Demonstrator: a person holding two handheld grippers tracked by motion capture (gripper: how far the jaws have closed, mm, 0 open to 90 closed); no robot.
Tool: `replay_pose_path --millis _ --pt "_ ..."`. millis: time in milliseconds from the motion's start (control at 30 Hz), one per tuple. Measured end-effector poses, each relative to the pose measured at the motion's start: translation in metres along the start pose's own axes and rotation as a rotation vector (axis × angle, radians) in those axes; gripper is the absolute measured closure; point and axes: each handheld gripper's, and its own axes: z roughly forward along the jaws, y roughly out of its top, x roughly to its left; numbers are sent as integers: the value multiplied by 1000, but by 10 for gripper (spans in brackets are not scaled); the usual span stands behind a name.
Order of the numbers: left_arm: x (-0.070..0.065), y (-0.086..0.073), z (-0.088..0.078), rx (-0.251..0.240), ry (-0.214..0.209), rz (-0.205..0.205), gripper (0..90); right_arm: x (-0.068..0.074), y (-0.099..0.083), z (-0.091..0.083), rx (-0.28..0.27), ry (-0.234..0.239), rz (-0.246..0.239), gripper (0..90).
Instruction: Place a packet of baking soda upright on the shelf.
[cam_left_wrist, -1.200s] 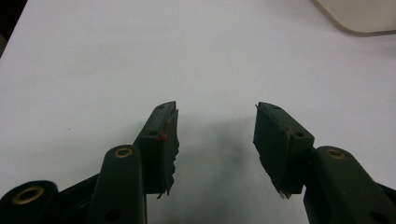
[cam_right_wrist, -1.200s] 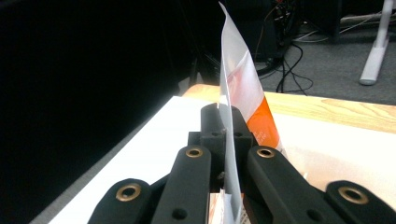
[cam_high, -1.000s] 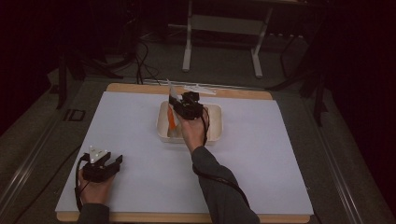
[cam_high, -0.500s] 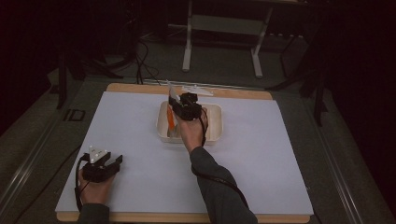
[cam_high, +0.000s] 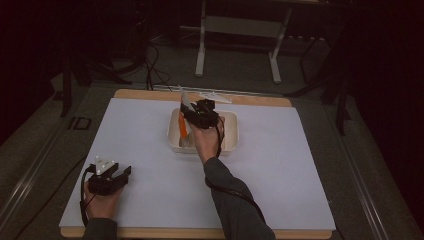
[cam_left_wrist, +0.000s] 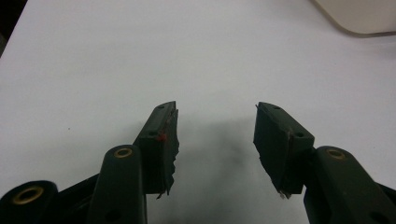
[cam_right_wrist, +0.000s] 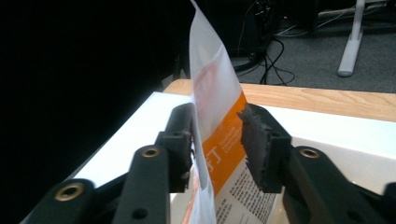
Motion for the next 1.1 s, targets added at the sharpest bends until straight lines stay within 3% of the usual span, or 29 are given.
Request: replay_pose_path --millis 233,433,567,867,1100 --pt "0 0 0 -4 2 4 492 -1 -2 -3 8 11 22 502" --pt "0 0 0 -3 2 4 492 6 2 -4 70 -4 -46 375" --pt "0 0 0 -2 1 1 491 9 8 -8 74 1 -69 311" --pt "1 0 0 -9 1 -9 488 16 14 -19 147 34 -123 283" --pt "1 0 0 -6 -2 -15 486 17 19 -37 174 74 -164 285"
